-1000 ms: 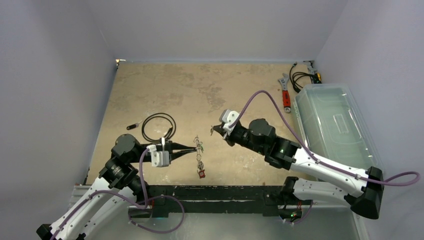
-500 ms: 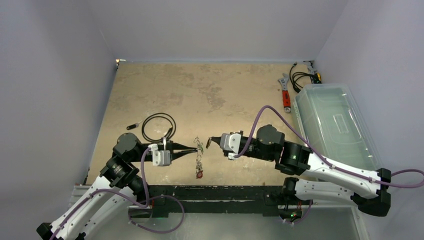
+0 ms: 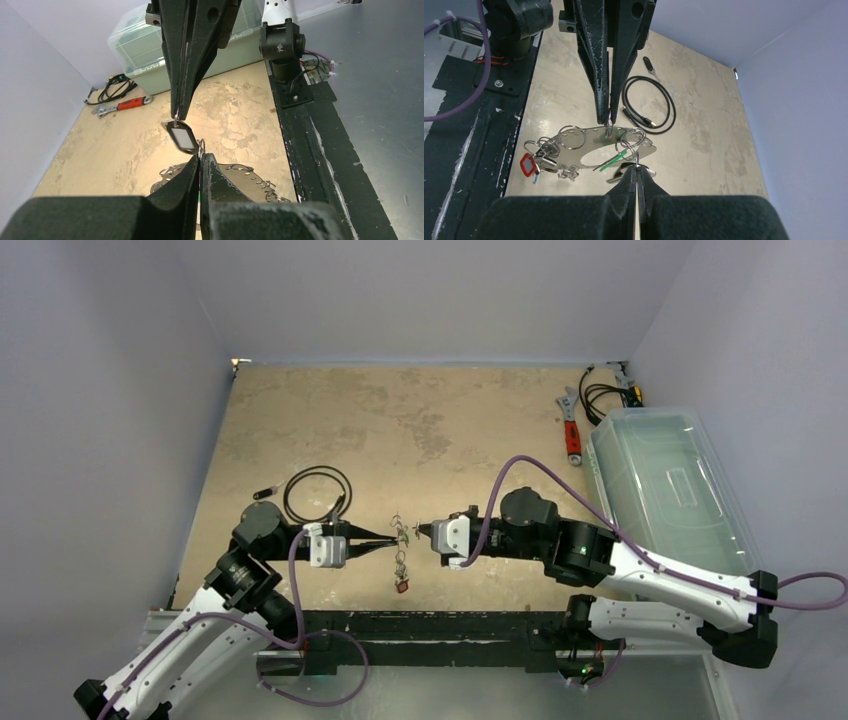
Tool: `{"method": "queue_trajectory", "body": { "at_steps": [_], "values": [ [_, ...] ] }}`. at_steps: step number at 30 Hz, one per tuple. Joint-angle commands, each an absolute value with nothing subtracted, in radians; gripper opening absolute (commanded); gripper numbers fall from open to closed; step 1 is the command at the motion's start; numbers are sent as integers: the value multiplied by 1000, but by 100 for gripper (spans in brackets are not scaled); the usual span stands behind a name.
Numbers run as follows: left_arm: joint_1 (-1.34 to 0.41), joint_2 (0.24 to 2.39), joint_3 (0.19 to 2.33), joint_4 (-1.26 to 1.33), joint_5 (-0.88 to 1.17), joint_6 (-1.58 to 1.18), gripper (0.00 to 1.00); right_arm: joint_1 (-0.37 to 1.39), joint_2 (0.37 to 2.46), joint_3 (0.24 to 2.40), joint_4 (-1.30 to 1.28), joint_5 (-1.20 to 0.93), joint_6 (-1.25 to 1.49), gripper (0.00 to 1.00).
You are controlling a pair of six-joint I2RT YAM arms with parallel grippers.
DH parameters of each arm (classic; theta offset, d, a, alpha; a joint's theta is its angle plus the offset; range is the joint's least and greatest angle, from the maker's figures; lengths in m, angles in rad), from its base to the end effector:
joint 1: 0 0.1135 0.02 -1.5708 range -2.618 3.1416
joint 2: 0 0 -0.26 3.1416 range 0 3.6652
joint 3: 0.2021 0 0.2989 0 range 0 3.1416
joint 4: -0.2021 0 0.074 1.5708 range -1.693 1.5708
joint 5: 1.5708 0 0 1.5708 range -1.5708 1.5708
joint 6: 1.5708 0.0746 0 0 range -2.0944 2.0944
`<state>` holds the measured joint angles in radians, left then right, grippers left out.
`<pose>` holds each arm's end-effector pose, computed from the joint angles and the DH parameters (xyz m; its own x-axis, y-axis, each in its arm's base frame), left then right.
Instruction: Put the keys on the keyring
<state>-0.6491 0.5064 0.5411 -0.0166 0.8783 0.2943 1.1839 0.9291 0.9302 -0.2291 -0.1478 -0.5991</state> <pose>0.1284 -0.1695 0.3119 0.3036 0.0021 -0.9528 0.9518 0.0448 0.3034 0.1034 0.2830 0.3487 0.4766 -0.3084 -0.8232 -0.8493 0.0805 -0.5218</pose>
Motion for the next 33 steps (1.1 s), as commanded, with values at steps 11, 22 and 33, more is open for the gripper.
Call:
{"method": "queue_trajectory", "body": {
  "at_steps": [11,22,33],
  "values": [
    [-647,520,536,70,907,264,0,1212,967,973,-209,-223,-595,0],
    [-647,526,532,80,913,254,0,1229,980,989,-208,-211,-595,0],
    [-647,535,531,83,913,247,0,1247,990,995,-212,-204,-595,0]
  ]
}}
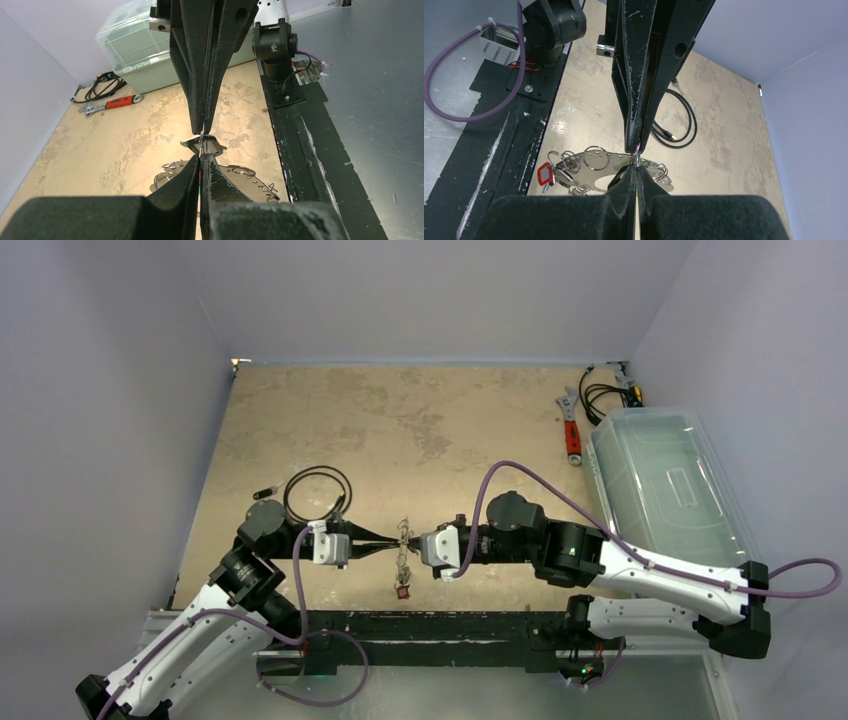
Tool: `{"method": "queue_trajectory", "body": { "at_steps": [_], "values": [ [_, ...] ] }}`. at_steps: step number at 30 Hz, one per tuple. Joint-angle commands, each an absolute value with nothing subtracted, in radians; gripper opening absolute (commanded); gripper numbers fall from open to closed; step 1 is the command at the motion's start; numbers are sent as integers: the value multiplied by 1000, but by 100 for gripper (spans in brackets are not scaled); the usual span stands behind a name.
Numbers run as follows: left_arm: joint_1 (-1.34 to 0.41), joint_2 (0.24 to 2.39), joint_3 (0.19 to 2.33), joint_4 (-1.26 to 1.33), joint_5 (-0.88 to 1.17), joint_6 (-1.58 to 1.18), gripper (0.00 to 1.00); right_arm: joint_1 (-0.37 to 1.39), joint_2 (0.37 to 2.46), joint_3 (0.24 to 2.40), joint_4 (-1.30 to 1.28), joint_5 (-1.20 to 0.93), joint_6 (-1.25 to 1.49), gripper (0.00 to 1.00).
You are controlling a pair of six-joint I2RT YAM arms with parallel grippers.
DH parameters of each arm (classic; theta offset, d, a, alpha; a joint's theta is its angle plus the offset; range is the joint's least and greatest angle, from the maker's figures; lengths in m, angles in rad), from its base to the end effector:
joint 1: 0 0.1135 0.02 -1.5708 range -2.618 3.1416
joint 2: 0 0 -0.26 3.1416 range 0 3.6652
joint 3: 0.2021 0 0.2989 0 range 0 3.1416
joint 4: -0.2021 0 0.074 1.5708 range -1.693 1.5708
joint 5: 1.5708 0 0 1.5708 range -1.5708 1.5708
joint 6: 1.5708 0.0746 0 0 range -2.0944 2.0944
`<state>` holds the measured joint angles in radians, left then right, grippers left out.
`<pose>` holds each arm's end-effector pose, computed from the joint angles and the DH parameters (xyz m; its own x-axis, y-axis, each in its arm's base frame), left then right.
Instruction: Put the keys on the keyring
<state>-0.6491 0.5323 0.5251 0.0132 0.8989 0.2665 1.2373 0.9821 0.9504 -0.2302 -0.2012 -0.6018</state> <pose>0.1317 -0.1732 0.3041 0.2679 0.0025 -0.9634 0.9632 0.0229 0.2679 0.0881 0.3000 0.3423 0.4900 -0.2800 -0.8255 -0.8633 -0.0244 -0.5042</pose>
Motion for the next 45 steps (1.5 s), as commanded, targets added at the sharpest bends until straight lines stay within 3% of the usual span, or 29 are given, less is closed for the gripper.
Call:
{"method": "queue_trajectory", "body": {
  "at_steps": [1,38,42,45],
  "values": [
    [-647,535,531,83,912,248,0,1248,992,996,-212,-203,-594,0],
    [-647,535,535,69,879,250,0,1304,1019,1012,-285,-53,-592,0],
    [-647,533,536,69,878,250,0,1305,1015,1011,-286,-40,-581,22],
    [-647,528,537,67,877,251,0,1305,1002,1003,-276,-43,-574,27]
  ]
}}
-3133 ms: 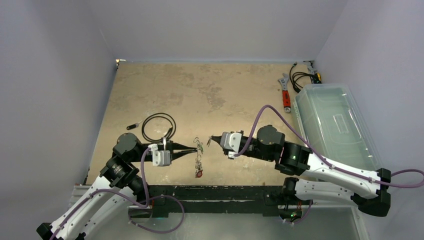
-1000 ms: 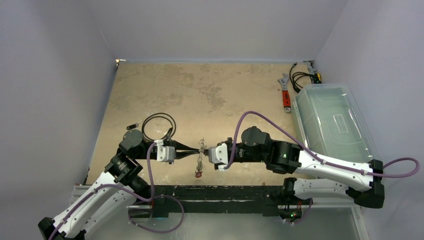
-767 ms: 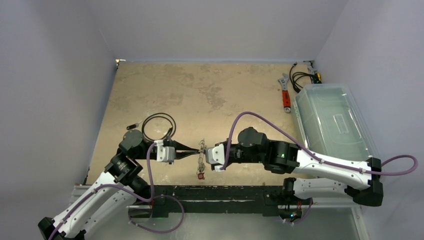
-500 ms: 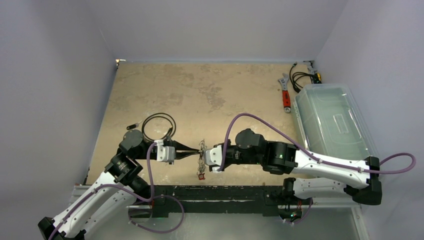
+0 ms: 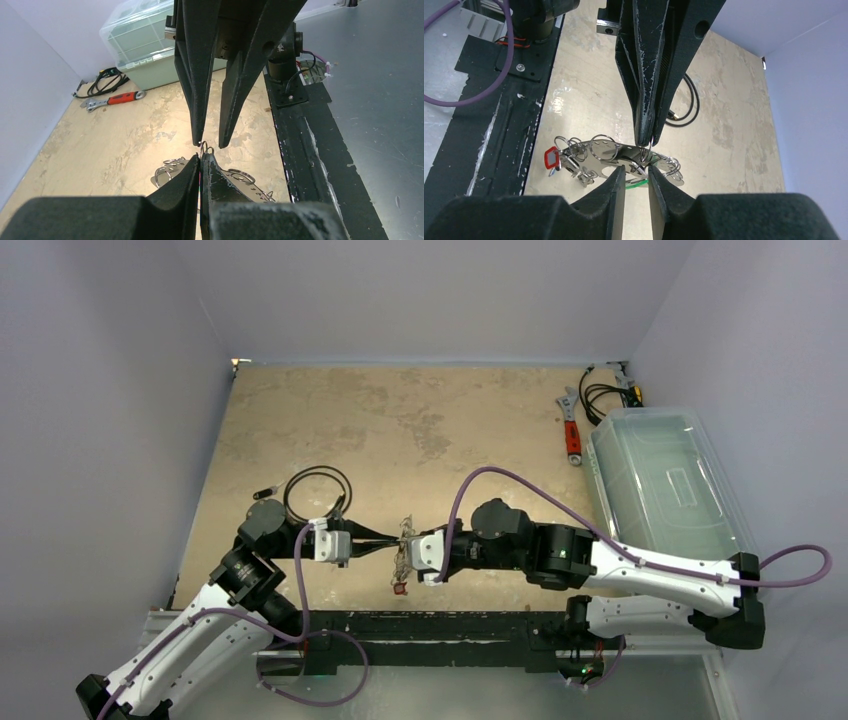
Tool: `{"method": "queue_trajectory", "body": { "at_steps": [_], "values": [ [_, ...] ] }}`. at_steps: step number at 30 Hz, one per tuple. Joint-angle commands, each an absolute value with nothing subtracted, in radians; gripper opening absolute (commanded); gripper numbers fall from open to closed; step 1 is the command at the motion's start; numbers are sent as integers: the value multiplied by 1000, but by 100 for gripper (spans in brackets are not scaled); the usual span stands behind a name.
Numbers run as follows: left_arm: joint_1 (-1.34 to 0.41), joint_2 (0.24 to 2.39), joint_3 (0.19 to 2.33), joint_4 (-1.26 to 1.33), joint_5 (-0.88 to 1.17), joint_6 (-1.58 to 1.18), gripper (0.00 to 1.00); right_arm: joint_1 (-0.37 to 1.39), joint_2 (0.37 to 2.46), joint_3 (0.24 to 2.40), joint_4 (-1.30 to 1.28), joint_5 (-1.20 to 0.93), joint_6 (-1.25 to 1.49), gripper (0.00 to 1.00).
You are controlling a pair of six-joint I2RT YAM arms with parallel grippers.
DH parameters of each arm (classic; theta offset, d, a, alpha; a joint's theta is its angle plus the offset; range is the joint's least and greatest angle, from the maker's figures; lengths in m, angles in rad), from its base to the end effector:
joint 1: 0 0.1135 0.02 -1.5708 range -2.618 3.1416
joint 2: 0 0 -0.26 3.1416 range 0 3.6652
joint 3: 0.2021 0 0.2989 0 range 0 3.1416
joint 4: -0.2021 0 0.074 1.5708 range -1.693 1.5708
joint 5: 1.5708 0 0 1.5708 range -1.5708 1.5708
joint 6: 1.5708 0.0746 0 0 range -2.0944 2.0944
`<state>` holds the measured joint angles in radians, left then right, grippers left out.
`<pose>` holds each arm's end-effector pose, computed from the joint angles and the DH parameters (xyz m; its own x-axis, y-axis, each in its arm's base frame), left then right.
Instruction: Put the keys on the keyring
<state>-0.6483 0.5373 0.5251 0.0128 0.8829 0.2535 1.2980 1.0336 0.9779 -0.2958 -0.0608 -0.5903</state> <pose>0.1338 -0.1737 0.3031 0.2511 0.0096 -0.9679 0.9672 0.0384 0.2512 0.0824 0.3114 0.3294 0.4665 -0.3946 -0.7916 -0.8630 -0.0068 -0.5052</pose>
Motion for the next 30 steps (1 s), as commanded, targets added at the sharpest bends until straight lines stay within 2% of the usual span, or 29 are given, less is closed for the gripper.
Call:
{"method": "queue_trajectory", "body": {
  "at_steps": [1,10,21,26,30],
  "values": [
    [-647,528,536,67,878,252,0,1305,997,999,-272,-44,-572,27],
    [-647,519,535,68,880,252,0,1305,963,948,-167,-7,-518,31],
    [-647,511,535,69,880,250,0,1305,1021,928,-104,2,-486,31],
    [-646,509,534,68,879,250,0,1304,1025,930,-98,-32,-480,26],
    [-647,508,534,69,879,251,0,1304,1036,933,-99,-37,-475,10]
  ]
}}
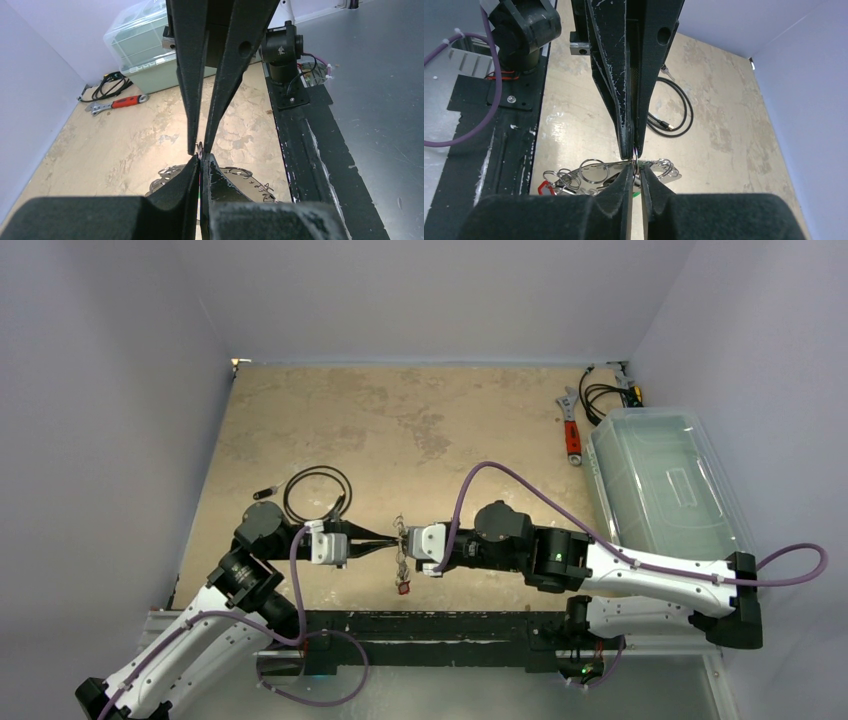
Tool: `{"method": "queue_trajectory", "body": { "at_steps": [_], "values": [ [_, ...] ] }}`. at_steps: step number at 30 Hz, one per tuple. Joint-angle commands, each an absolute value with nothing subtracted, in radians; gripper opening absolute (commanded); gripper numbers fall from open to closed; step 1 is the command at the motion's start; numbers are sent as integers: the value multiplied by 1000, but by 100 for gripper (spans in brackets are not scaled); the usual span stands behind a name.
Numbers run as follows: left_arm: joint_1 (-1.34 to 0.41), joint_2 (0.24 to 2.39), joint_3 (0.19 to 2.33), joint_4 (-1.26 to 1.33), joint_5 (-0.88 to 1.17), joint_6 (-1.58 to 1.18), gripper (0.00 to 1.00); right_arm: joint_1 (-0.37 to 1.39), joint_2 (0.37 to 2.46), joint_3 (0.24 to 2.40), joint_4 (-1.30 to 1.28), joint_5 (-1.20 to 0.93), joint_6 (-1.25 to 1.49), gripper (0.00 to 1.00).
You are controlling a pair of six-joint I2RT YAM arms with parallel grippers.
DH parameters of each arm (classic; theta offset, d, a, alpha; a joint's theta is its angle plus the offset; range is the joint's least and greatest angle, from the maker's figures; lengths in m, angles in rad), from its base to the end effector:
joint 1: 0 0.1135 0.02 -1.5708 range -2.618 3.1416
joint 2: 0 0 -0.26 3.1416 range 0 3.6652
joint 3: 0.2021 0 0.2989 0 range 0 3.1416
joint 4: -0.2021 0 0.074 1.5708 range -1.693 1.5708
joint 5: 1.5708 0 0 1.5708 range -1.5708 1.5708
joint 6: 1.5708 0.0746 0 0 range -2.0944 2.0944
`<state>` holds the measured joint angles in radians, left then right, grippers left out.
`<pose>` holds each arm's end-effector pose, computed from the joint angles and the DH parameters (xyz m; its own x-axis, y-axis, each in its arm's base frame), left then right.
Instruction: Put the keys on the keyring
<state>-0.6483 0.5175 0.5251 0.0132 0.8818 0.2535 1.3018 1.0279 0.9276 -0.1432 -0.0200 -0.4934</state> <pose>0.1309 -0.1714 0.3069 0.2666 -0.0019 -0.9638 0.9630 0.0426 0.2663 0.0855 0.3159 0.3307 0.4025 -0.3217 -0.8570 -0.8838 0.1075 -0.4554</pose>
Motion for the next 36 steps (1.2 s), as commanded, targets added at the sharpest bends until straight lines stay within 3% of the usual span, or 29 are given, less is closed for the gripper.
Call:
{"method": "queue_trajectory", "body": {
  "at_steps": [1,3,10,13,14,16,19,24,36],
  "values": [
    [-646,508,535,69,878,250,0,1305,1039,936,-102,-37,-474,6],
    [-646,508,534,69,879,250,0,1305,1047,941,-108,-34,-473,0],
    [-647,510,535,63,841,250,0,1304,1050,975,-154,-30,-489,0],
    [-647,515,539,61,818,246,40,1305,1061,1028,-224,-10,-508,0],
    [-647,516,538,67,819,242,49,1304,1064,1043,-252,-4,-517,0],
    [-647,513,538,72,809,242,56,1304,1066,1073,-311,17,-541,0],
    [-647,519,542,78,803,246,56,1305,1073,1126,-392,60,-568,0],
    [-647,590,583,62,828,257,45,1305,1119,1230,-519,156,-636,0],
    [-647,742,710,63,817,217,39,1305,1247,1403,-750,331,-716,0]
  ]
}}
